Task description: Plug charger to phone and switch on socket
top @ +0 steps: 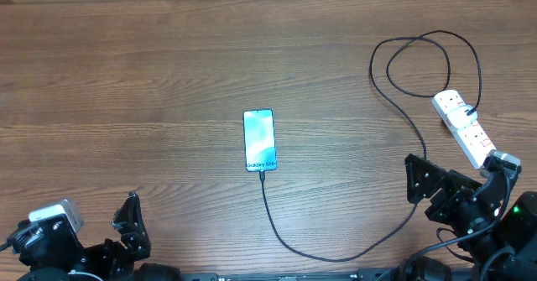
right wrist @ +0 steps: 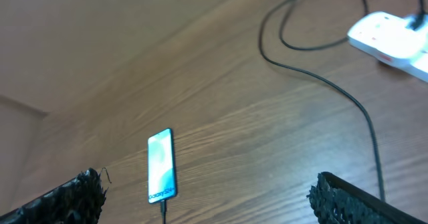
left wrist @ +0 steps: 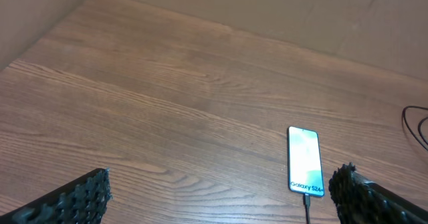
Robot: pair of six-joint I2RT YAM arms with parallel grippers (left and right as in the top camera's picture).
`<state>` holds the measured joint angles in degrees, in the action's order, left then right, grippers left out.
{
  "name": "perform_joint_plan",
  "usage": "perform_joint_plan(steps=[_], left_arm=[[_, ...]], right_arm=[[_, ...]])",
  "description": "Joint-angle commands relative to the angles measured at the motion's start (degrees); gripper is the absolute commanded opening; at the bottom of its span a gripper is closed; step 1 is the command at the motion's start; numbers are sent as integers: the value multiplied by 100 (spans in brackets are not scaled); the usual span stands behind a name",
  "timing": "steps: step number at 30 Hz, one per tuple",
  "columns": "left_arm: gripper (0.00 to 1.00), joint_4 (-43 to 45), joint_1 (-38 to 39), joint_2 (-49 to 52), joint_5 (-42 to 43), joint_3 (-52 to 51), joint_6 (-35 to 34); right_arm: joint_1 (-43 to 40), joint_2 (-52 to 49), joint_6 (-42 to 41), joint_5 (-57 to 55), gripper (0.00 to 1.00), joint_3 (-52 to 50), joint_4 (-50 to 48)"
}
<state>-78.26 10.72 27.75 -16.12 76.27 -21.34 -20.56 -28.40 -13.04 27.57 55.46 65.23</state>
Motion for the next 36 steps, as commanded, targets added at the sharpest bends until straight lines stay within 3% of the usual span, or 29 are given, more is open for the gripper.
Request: perform_joint_plan(steps=[1, 10, 19, 26, 31, 36], left_arm=[[100, 2, -22, -24, -79, 35, -96], [100, 2, -22, -24, -79, 35, -96], [100, 2, -22, -24, -79, 35, -96], [100, 2, -22, -24, -79, 35, -96], [100, 2, -22, -24, -79, 35, -96], [100, 2, -22, -24, -79, 35, -96]], right_arm=[[164, 76, 269, 317, 100, -59, -326], [1285, 1209, 271, -87, 100, -1069, -2798], [1488, 2262, 262, -160, 100, -2857, -5230], [1644, 2820, -509, -894, 100, -4105, -6190], [2162, 2826, -494, -1775, 100, -4739, -7075], [2409, 2826, -457, -2000, 100, -5141, -7248]])
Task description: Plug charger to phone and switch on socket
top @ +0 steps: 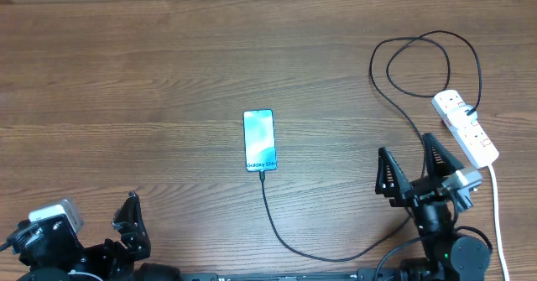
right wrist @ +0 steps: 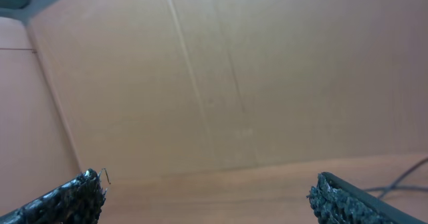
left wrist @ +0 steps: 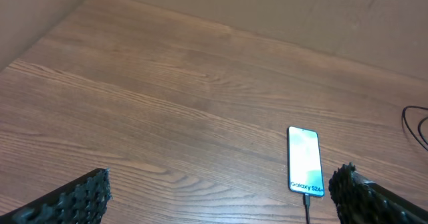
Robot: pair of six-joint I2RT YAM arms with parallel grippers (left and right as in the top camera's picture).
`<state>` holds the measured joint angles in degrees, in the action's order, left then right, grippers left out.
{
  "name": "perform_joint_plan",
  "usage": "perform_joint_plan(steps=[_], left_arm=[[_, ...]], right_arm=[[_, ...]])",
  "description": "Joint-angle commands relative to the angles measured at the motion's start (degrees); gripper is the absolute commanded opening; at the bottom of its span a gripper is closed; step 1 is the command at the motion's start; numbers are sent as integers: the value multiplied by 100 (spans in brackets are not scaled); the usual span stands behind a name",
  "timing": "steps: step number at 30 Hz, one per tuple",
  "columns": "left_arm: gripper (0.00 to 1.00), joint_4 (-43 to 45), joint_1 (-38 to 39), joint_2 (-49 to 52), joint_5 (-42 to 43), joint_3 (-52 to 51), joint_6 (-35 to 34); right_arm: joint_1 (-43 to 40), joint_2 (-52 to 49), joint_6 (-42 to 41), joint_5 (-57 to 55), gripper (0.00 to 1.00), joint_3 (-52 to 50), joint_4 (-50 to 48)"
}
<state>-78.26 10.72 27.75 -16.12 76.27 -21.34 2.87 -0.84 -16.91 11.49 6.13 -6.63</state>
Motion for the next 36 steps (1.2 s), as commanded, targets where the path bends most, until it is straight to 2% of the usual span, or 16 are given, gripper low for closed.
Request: perform_joint_plan(steps=[1, 10, 14, 36], left_arm=[[100, 2, -22, -24, -79, 35, -96], [100, 2, -22, -24, -79, 35, -96], [100, 2, -22, -24, -79, 35, -96], [100, 2, -22, -24, -79, 35, -96]], right_arm=[[66, 70, -68, -393, 100, -295, -59], [66, 70, -66, -542, 100, -570, 420], [59, 70, -66, -579, 100, -568, 1121], [59, 68, -70, -568, 100, -568, 1086]])
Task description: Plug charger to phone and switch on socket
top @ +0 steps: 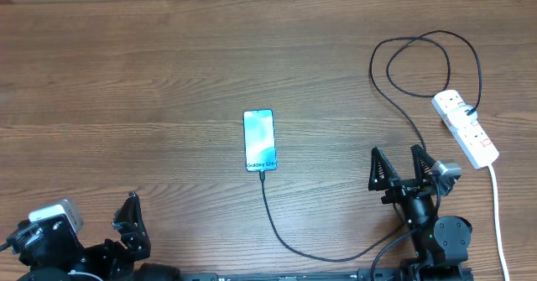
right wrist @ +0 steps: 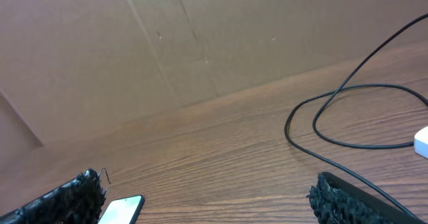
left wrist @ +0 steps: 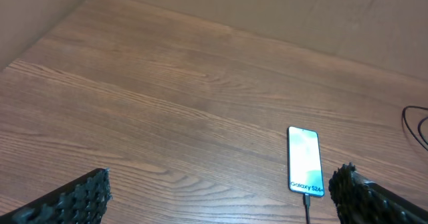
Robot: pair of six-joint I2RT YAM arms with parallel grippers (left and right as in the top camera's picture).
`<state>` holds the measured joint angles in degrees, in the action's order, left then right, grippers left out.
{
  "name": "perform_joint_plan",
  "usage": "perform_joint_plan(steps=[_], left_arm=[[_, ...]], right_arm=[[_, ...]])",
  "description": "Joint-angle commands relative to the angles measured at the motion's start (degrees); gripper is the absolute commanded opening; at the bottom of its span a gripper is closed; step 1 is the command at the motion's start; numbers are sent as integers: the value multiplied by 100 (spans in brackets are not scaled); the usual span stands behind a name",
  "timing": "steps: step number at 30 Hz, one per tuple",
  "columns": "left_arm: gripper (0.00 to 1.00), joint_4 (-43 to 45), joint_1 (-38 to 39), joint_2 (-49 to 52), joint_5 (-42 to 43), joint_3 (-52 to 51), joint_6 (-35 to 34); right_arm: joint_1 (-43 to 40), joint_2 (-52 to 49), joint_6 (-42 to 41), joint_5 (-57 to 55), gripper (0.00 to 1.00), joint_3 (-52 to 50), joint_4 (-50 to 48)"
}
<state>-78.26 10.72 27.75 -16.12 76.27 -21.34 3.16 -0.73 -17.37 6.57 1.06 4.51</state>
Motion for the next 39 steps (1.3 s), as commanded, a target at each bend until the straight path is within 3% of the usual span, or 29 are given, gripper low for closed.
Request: perform_joint_plan(steps=[1, 22, 39], left_arm=[[100, 2, -22, -24, -79, 35, -96], [100, -17, -22, -24, -103, 35, -90], [100, -826, 46, -22, -50, 33, -11]], right_arm=[[31, 57, -24, -76, 100, -61, -28], [31, 57, -24, -74, 100, -61, -28], [31, 57, -24, -74, 100, -61, -28]])
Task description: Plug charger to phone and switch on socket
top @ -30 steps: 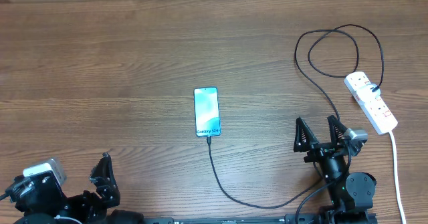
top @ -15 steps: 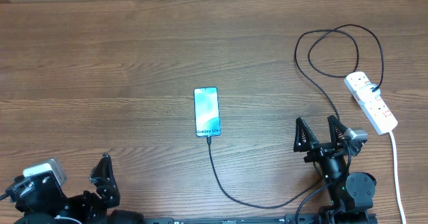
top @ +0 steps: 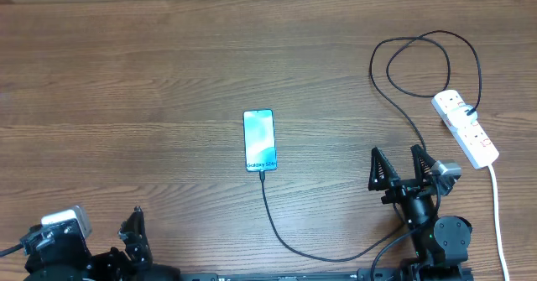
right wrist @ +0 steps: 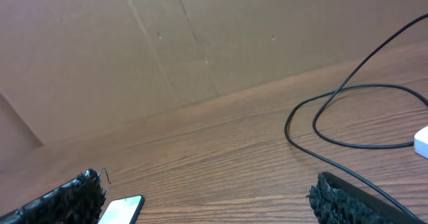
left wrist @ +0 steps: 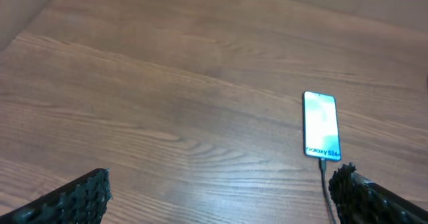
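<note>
The phone [top: 259,140] lies face up mid-table with its screen lit blue, also seen in the left wrist view [left wrist: 322,124] and at the bottom edge of the right wrist view [right wrist: 120,208]. A black charger cable [top: 281,231] is plugged into its near end and runs right, loops [right wrist: 348,97], and ends at the white power strip [top: 466,128]. My right gripper [top: 397,160] stands open near the front edge, left of the strip, touching nothing. At the front left corner my left gripper [left wrist: 217,197] is open and empty, far from the phone.
The strip's white lead [top: 497,222] runs off the front right edge. A brown cardboard wall [right wrist: 200,43] stands behind the wooden table [top: 126,80]. The cable's slack passes close to the right arm's base [top: 436,235].
My left arm has drawn back toward the front edge, so the phone now sits higher in its wrist view. The right arm, phone, cable and strip are as they were.
My right gripper was first open at the far right, just in front of the power strip. Then it stood further left with its camera facing the back wall, and later settled left of the strip. The phone stayed plugged and lit throughout. Only now has the left arm shifted.
</note>
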Robot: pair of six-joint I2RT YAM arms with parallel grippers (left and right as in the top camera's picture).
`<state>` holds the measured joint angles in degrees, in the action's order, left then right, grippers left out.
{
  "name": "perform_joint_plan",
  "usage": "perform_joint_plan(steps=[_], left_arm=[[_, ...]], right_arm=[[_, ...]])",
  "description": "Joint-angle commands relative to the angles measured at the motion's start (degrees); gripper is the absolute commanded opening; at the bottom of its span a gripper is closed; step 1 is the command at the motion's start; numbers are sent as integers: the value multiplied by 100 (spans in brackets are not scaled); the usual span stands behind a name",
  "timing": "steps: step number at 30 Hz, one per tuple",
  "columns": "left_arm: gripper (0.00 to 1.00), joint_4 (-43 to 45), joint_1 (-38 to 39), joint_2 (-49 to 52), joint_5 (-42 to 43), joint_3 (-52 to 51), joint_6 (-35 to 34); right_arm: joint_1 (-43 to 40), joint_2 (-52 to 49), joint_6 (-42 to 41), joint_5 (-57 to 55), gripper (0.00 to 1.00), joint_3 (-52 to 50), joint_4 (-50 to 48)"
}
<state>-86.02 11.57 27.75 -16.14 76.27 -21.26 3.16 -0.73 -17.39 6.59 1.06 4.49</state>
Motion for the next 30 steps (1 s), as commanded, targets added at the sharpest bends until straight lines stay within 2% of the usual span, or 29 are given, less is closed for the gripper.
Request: perform_joint_plan(steps=[1, 6, 10, 24, 30], left_arm=[[100, -48, -42, -22, -33, 33, -20], [100, 197, -35, -52, -17, -66, -149], [100, 756, -256, -275, -7, -509, -149], [100, 3748, -654, -2638, 1506, -4684, -153], [100, 5309, -651, -2756, 1923, -6059, -358]], right_arm=[[31, 57, -22, -79, 100, -61, -26], [31, 57, -22, -79, 100, -61, -26], [31, 57, -22, -76, 100, -61, -28], [31, 57, -22, -79, 100, -61, -26], [31, 57, -22, -76, 100, -61, -26]])
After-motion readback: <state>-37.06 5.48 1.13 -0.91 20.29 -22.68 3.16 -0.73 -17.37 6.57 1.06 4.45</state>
